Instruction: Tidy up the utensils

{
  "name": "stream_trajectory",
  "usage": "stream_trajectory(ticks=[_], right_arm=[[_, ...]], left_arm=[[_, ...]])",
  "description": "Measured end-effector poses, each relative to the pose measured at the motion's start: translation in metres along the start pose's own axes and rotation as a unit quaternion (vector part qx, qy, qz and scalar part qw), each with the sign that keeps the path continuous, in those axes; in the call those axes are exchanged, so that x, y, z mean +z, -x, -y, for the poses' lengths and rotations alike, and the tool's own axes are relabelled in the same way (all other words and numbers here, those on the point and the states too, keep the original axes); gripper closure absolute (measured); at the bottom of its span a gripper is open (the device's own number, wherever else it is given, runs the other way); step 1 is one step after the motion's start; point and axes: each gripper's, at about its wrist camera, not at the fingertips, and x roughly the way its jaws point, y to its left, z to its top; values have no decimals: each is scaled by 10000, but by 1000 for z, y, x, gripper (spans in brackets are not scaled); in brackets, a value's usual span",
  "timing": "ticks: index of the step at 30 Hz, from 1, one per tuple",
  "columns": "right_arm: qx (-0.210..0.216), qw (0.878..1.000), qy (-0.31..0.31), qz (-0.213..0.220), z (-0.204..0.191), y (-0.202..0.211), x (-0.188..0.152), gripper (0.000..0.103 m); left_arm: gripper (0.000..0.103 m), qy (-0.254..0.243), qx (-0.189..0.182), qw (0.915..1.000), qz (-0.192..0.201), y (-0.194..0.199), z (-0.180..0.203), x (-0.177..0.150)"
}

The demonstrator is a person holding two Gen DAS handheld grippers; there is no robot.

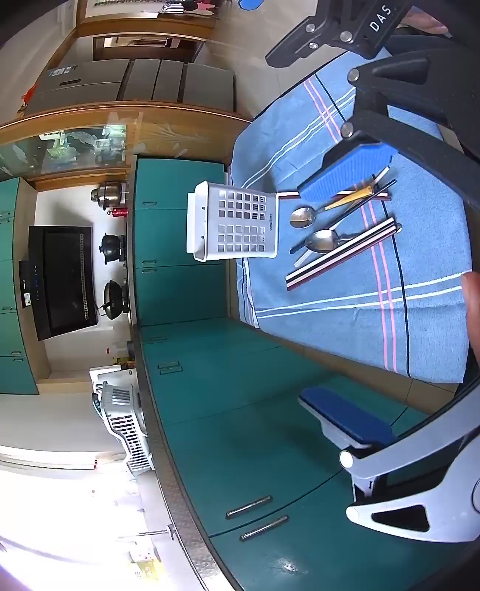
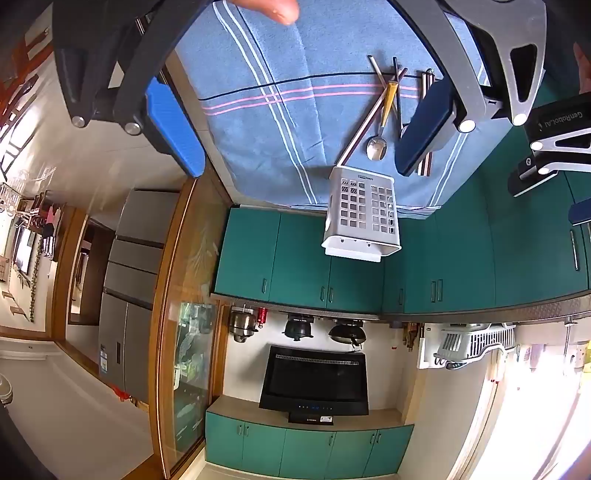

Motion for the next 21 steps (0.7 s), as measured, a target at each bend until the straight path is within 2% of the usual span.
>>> stream_trajectory(ticks=[21], right_arm=[[21,10000,-24,-42,1,4,0,3]], left_arm=[[3,-27,20,10000,-22,1,0,0]])
